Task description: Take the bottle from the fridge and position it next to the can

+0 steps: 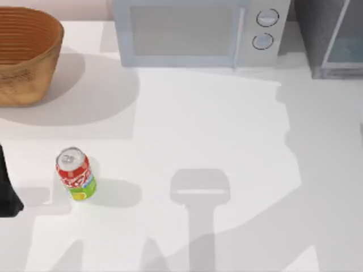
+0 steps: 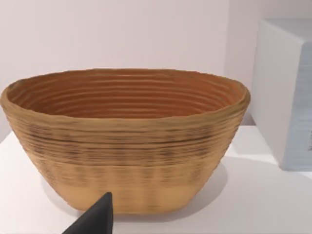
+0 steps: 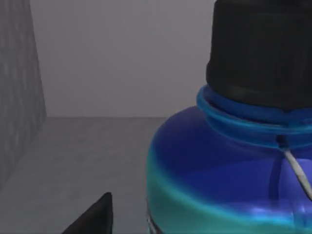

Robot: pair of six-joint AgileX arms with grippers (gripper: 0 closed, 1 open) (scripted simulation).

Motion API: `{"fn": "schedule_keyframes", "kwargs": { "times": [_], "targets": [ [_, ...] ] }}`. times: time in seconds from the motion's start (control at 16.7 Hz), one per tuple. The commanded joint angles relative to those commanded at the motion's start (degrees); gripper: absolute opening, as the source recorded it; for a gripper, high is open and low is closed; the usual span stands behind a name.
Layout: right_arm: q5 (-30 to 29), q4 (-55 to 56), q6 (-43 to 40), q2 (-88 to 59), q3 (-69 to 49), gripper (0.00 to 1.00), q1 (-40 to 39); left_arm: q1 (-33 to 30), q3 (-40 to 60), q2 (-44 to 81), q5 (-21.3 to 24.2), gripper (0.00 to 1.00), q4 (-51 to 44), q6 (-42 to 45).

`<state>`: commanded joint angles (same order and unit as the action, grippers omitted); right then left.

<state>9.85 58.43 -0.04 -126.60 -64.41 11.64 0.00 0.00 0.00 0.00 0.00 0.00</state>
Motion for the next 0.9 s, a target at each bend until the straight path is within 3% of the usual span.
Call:
{"fn": "schedule_keyframes", "kwargs": {
  "times": [0.48, 0.9],
  "targets": [
    [-0.6, -3.1, 0.0, -3.7, -6.8, 1.00, -0.6, 0.0, 0.0, 0.0, 0.0, 1.00, 0.0, 0.0],
    [-0.6, -3.1, 0.0, -3.7, -6.8, 0.47, -0.6, 0.0, 0.0, 0.0, 0.0, 1.00, 0.0, 0.0]
  ]
}}
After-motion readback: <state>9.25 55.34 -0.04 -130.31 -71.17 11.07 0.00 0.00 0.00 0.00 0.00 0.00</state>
